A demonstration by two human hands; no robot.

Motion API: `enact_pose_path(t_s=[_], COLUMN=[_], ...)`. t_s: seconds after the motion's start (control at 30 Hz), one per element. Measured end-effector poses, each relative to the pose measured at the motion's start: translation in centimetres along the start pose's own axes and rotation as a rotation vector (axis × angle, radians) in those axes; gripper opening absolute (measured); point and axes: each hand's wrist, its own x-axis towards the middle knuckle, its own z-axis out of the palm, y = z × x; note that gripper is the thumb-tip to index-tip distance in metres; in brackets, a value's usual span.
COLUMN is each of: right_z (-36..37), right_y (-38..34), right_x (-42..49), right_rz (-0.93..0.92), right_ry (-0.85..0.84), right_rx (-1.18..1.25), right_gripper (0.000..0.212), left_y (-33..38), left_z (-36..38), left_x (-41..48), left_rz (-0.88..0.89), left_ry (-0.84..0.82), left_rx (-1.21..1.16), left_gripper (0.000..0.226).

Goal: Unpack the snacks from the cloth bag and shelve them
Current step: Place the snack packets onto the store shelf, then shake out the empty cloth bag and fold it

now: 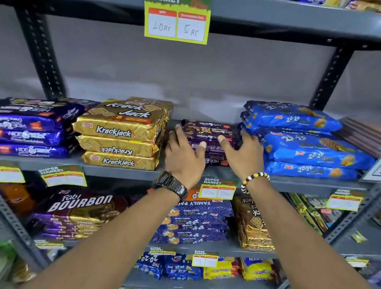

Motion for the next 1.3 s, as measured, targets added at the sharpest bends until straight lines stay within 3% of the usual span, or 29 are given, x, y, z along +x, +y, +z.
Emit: enact_pose_path(t_s=[0.1,0.27,0.43,0.67,0.8,0.93,1.13,1.3], right_z=[-0.4,0.3,4.2,15.8,23.1,30.3,38.9,44.5], right_y=[-1.6,-6.6,-14.6,-27.7,-35.3,-40.7,-47.6,-49.2], right_x=[-1.4,-5.3,-11.9,-26.6,-38.8,-50.1,-63.3,-68.0], right_rz=[-0.153,-0.374,-0.582,-0.798,-0.851,-0.853,-0.916,-0.850], right_ry=[0.043,0.075,-0.018,-0.391,-0.633,-0.828,-1.074,-1.261], right_rx=[0.118,0.305,0.471,0.602,0.674,0.596,0.494,0.354], right_gripper=[0.064,0.059,0.055,0.059,0.057,0.063,0.054,0.056], left_y=[-0.4,-2.6,-10.4,-29.2,-42.6,-52.6,-64.1,-69.4], left_z=[-1.8,-7.2,-15.1,-30.6,-39.6,-46.1,-53.0,-54.4], left_x=[-1.9,-5.4,-7.9,-17.1,-27.9,-39.0,-51.5,-55.5], left_rz=[0.222,0.528,0.476,0.107,-0.269,-0.578,-0.971,-1.191], left_ry=[0.062,0.196,0.348,0.496,0.490,0.445,0.413,0.306], left_rx=[0.045,0.134,0.202,0.362,0.429,0.425,0.345,0.228], left_gripper=[0.079,0.071,0.068,0.069,0.074,0.073,0.069,0.072])
